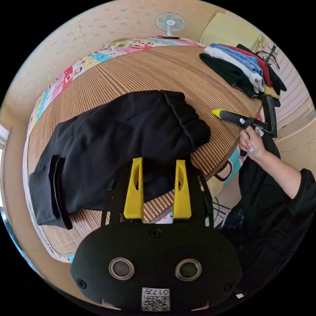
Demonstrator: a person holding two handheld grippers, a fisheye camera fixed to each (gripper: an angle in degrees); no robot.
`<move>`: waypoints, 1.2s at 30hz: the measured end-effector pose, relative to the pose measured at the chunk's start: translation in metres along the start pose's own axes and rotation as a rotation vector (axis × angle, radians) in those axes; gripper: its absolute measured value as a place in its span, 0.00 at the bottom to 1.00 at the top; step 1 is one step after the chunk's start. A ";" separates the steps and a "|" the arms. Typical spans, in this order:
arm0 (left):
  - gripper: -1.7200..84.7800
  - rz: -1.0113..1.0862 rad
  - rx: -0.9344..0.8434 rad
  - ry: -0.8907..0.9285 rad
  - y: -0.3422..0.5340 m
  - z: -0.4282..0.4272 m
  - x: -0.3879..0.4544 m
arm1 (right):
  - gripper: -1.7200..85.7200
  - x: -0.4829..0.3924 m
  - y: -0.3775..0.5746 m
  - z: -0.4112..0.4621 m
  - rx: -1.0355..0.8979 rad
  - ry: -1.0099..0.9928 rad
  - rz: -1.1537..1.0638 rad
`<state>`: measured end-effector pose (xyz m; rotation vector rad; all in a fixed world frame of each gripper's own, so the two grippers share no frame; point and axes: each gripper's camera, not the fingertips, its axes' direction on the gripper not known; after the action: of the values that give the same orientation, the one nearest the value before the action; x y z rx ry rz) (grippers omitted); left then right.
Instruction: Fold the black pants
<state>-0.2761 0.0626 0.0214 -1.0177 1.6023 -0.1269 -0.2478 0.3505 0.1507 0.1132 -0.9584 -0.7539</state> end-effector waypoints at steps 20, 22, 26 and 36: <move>0.02 -0.118 1.002 0.685 0.119 -0.335 0.022 | 0.11 -0.159 0.032 -0.149 0.131 -0.151 0.023; 0.02 -0.074 1.163 0.577 0.170 -0.399 0.030 | 0.09 -0.196 0.010 -0.238 0.365 -0.051 -0.061; 0.02 0.008 1.378 0.466 0.242 -0.476 0.041 | 0.08 -0.306 -0.021 -0.426 0.790 -0.010 -0.381; 0.02 0.005 1.544 0.509 0.294 -0.600 0.046 | 0.08 -0.567 -0.028 -0.622 1.113 0.261 -0.825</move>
<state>-0.9369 -0.0453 0.0083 0.2732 1.3452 -1.4438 0.0230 0.5411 -0.6242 1.6142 -0.9734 -0.8244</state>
